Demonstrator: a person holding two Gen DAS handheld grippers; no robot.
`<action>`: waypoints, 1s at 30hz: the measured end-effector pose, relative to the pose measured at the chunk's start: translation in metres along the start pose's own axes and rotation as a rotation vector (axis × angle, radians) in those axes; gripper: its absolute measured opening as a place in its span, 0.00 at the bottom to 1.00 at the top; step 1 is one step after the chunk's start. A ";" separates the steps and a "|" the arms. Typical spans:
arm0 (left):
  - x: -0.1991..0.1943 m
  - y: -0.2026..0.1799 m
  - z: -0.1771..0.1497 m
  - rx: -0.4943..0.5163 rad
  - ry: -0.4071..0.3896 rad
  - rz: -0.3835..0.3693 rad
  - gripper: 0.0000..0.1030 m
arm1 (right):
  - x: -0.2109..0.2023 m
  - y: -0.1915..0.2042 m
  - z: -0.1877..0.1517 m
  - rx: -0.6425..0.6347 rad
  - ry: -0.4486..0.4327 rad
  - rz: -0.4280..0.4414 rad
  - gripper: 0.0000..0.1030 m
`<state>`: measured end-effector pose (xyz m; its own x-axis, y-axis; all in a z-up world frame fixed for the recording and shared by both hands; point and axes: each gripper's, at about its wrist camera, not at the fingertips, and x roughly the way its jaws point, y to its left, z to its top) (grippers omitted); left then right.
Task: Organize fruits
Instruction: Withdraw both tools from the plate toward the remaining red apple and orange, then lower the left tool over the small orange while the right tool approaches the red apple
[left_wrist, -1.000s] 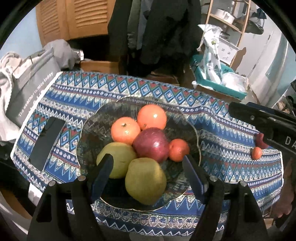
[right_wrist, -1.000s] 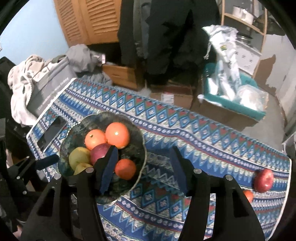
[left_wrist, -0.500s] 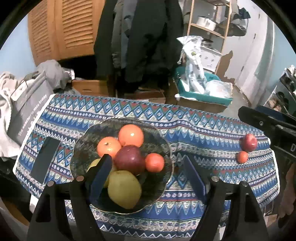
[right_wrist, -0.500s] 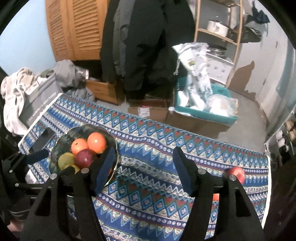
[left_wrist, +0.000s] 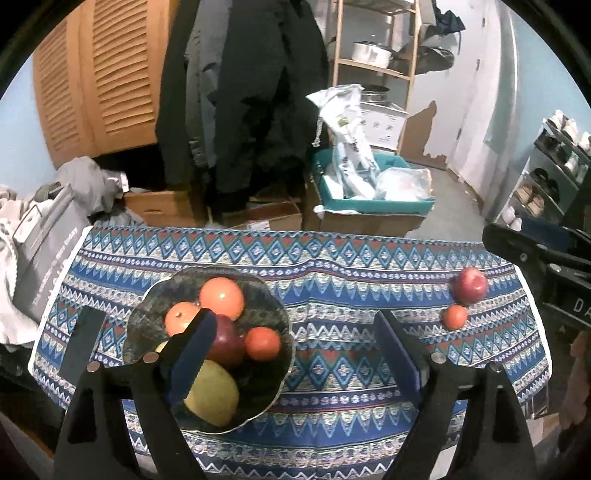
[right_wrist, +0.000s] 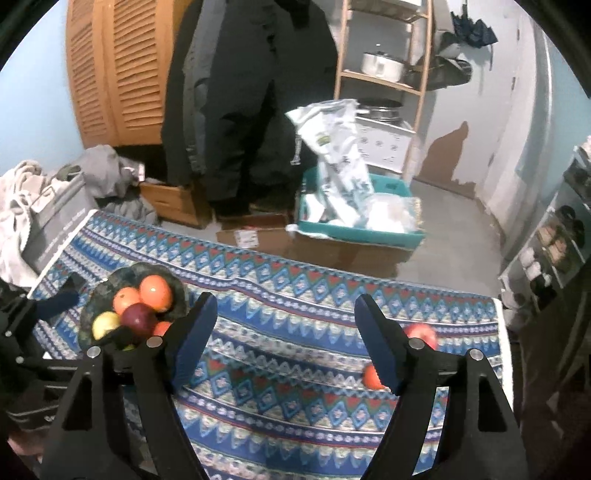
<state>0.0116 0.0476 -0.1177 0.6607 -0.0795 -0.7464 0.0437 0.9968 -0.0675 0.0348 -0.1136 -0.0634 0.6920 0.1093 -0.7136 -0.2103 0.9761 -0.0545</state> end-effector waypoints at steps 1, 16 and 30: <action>0.000 -0.004 0.001 0.005 -0.001 -0.003 0.85 | -0.001 -0.003 -0.001 0.003 -0.003 -0.006 0.74; 0.005 -0.061 0.004 0.091 0.013 -0.046 0.86 | -0.021 -0.071 -0.025 0.069 -0.014 -0.123 0.76; 0.022 -0.116 0.006 0.165 0.053 -0.085 0.86 | -0.023 -0.145 -0.055 0.192 0.015 -0.197 0.76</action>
<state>0.0258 -0.0701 -0.1223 0.6095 -0.1597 -0.7766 0.2225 0.9746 -0.0258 0.0117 -0.2683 -0.0771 0.6960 -0.0876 -0.7127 0.0634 0.9962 -0.0606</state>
